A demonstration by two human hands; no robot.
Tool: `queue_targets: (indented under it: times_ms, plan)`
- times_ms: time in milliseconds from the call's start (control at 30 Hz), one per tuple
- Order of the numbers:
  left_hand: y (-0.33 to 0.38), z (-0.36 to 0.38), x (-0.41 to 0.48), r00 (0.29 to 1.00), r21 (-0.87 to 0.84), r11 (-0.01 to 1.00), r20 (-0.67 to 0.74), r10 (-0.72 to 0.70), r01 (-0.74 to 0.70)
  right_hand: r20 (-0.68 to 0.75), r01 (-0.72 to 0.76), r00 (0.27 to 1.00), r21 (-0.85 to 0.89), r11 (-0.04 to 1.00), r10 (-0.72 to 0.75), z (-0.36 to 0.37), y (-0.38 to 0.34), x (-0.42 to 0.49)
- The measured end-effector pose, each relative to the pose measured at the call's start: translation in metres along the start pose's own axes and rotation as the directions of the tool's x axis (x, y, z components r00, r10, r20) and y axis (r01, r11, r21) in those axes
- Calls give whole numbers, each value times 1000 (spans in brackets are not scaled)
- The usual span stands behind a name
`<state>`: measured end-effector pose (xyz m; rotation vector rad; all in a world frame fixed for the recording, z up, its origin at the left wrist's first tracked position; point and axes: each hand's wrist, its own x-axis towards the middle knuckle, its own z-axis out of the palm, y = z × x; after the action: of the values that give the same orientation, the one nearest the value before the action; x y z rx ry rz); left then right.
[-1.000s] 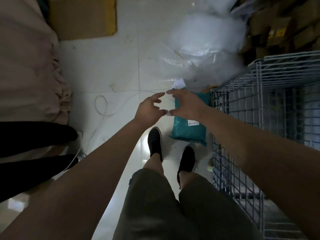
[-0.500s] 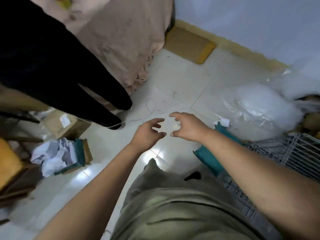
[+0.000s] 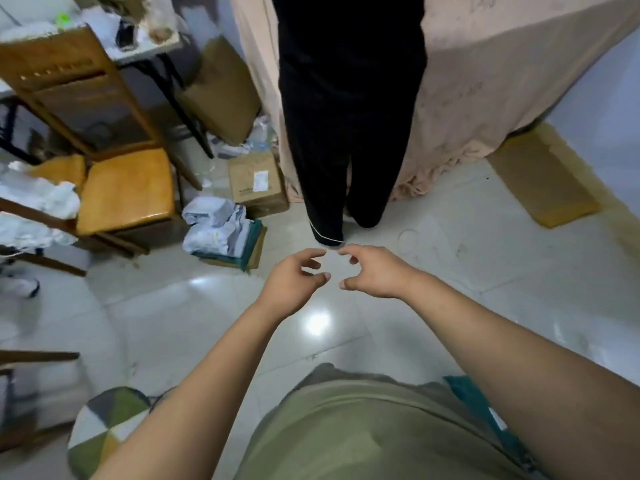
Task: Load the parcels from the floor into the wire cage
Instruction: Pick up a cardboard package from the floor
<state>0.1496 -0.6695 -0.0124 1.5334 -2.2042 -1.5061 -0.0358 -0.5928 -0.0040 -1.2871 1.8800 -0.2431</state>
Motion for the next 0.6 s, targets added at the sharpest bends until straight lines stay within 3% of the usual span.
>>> queue_targets:
  times_ms: [233, 600]
  plan:
    - [-58, -92, 15, 978, -136, 982, -146, -147, 128, 68, 103, 993, -74, 992, -98, 21, -93, 87]
    - [-90, -147, 80, 902, -281, 931, -294, -316, 234, 227, 222, 958, -210, 952, -173, 14, -139, 217]
